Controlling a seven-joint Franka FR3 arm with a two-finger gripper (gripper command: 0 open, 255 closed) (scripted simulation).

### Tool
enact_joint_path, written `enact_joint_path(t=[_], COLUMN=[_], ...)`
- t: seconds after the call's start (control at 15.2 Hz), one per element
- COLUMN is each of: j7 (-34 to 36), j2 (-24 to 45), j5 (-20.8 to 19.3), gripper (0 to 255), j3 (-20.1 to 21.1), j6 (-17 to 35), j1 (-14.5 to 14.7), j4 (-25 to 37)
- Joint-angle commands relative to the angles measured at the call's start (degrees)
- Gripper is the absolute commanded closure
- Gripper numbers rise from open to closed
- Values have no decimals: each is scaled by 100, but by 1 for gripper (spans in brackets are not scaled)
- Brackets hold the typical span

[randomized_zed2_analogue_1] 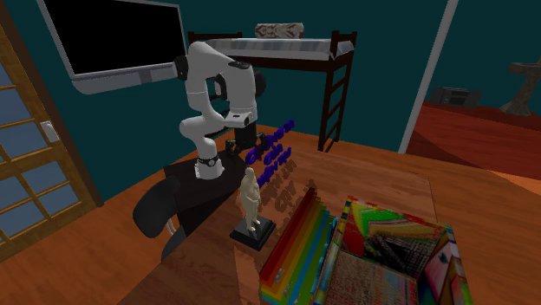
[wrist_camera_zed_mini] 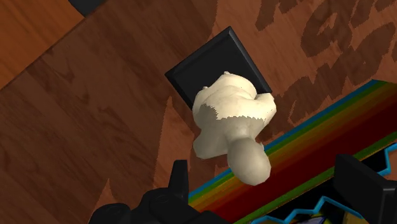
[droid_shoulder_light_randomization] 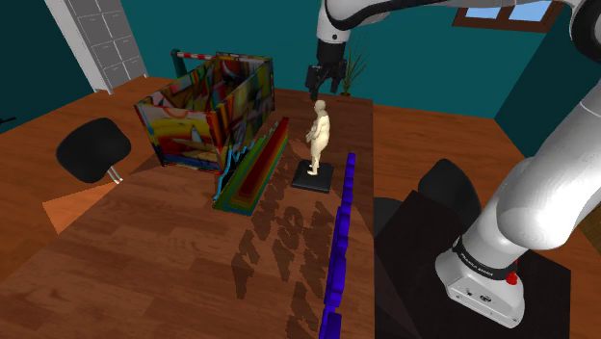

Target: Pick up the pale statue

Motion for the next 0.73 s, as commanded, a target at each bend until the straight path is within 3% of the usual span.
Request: enact_joint_path(t=[0.0,0.46,0.53,0.66], j7=[9,10,13,14], j2=[82,134,135,141], j5=[-9,-9,-9,-9], gripper=[0,0,255,255], j3=[-2,-3,-1,0], j6=[122,543,538,542], j1=[-3,-3,-1,-1], j4=[-37,-406,-400,-398])
